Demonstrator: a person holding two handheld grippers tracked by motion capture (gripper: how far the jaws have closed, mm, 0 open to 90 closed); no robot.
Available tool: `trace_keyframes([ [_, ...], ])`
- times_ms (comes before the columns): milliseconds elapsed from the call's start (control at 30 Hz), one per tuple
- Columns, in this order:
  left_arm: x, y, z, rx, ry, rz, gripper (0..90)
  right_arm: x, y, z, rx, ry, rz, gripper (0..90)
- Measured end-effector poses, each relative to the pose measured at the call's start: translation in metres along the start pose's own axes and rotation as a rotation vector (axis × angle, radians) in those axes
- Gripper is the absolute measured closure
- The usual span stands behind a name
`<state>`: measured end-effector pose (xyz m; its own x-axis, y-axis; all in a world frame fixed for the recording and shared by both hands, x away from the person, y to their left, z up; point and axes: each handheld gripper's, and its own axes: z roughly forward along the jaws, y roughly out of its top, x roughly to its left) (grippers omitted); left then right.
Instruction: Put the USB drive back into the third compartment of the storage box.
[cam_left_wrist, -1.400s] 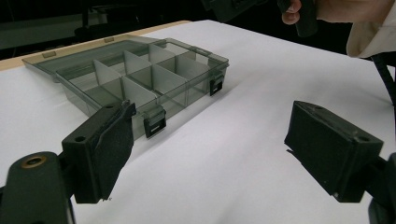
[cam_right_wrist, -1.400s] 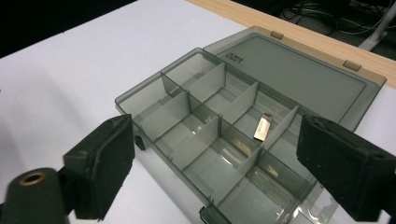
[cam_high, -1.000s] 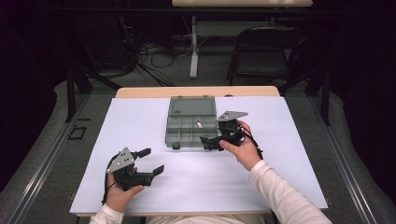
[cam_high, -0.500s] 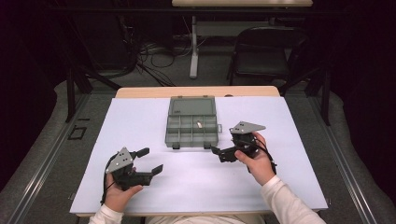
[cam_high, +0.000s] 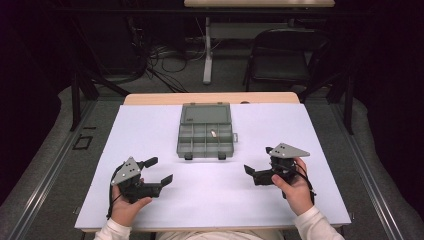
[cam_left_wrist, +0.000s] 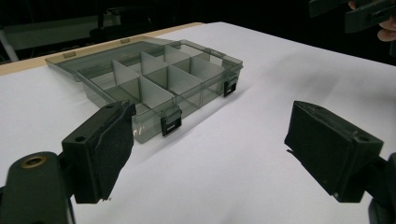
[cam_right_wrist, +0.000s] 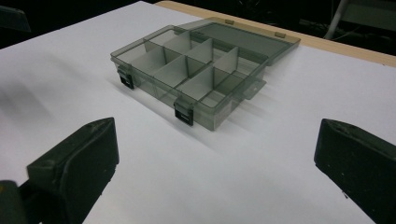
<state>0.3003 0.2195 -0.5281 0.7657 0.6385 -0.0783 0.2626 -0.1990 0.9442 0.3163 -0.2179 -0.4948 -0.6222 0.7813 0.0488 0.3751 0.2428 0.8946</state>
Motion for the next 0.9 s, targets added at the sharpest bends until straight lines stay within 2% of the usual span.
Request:
trace_keyframes([
  [267, 0.003, 0.0, -0.002, -0.001, 0.017, -0.01, 14.9, -0.01, -0.022, -0.012, 0.001, -0.031, 0.039, 0.0],
  [367, 0.004, -0.001, -0.002, -0.003, 0.022, -0.008, 14.9, -0.013, -0.027, -0.013, -0.004, -0.038, 0.039, 0.0],
  [600, 0.007, -0.002, -0.003, -0.005, 0.028, -0.015, 15.0, -0.017, -0.04, -0.01, -0.002, -0.05, 0.03, 0.0],
  [733, 0.007, -0.002, -0.003, -0.005, 0.028, -0.014, 15.0, -0.023, -0.047, -0.007, 0.008, -0.056, 0.043, 0.0],
  [833, 0.008, -0.002, -0.002, -0.007, 0.027, -0.016, 15.0, -0.027, -0.052, -0.005, 0.016, -0.056, 0.078, 0.0],
  [900, 0.008, -0.003, -0.002, -0.007, 0.028, -0.018, 15.0, -0.03, -0.054, -0.004, 0.02, -0.061, 0.08, 0.0],
])
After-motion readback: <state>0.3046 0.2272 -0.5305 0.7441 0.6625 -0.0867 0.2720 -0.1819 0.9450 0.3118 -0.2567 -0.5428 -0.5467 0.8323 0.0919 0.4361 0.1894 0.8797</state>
